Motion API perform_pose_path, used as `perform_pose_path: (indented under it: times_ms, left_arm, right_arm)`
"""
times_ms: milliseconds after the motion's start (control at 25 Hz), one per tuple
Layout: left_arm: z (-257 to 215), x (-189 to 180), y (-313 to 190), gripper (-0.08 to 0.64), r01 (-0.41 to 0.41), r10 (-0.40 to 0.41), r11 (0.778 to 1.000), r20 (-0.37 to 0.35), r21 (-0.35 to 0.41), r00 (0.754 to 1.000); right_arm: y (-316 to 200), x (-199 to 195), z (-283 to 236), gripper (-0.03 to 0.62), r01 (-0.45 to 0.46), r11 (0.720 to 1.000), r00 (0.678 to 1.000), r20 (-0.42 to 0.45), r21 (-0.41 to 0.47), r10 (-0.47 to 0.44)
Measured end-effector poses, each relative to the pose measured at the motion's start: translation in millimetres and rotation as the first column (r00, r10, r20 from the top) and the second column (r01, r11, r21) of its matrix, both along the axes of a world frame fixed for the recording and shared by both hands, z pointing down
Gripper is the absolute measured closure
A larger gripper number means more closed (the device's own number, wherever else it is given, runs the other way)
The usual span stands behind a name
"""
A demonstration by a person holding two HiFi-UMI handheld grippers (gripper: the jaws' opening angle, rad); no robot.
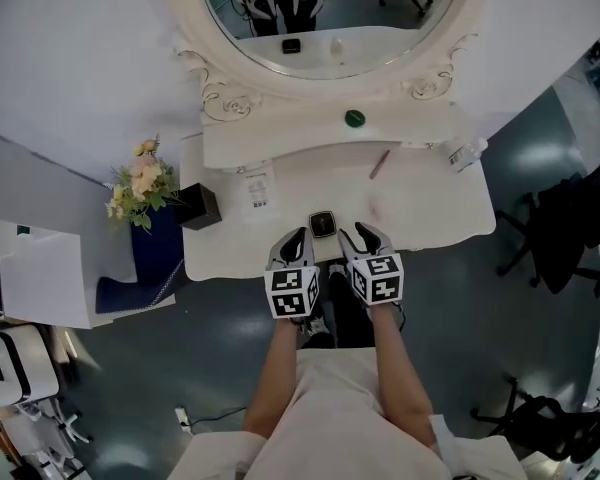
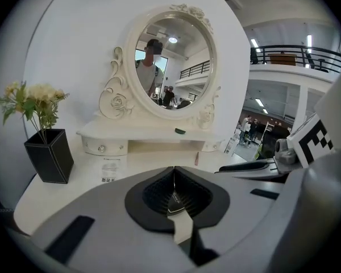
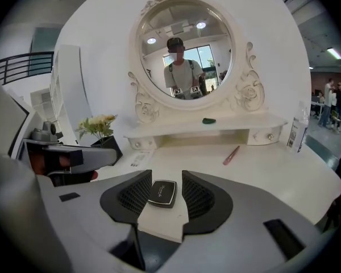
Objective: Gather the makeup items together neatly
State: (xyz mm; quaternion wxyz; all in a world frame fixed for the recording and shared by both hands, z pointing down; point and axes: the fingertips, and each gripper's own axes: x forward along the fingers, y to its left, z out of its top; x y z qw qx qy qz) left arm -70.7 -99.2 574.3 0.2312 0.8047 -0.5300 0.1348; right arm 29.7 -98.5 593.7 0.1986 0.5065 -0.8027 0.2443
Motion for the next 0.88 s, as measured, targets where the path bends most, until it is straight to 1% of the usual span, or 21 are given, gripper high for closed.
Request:
perform_pose_path:
  times_ms: [160,280,360,480,680,880]
  left_arm:
    - [17,-3,-11,0.544,0.025,-0.025,0.999,0.010,-0.037,1.000]
    - [31,-5,-15,0.545,0.042,-0.041,0.997,0.014,-0.066,0.999]
    - [38,-6,-17,0.545,0.053,-0.052,0.995,0.013,-0.083,0.999]
    - [44,-7,-16,0.545,0.066,-0.065,0.993,0.003,-0.098,0.998]
    - [49,-16,-14,0.545,0.086,-0.086,0.991,0.003,-0.106,0.996]
    - [49,-25,-12,0.545,0.103,-0.103,0.989,0.001,-0.109,0.995]
  right_arm:
    - [-9,-16,32,0.356,0.029,0.998,1.000,-0.006,-0.058,-0.029]
    - [-13,-33,61,0.343,0.076,0.991,0.996,-0.032,-0.114,-0.080]
    - [-19,-40,73,0.333,0.086,0.988,0.994,-0.060,-0.129,-0.094]
    - [-28,-49,80,0.311,0.069,0.989,0.992,-0.093,-0.134,-0.082]
    - [-30,-56,94,0.289,0.030,0.987,0.983,-0.173,-0.160,-0.058]
    - [-30,-57,106,0.287,-0.026,0.982,0.979,-0.204,-0.189,-0.014]
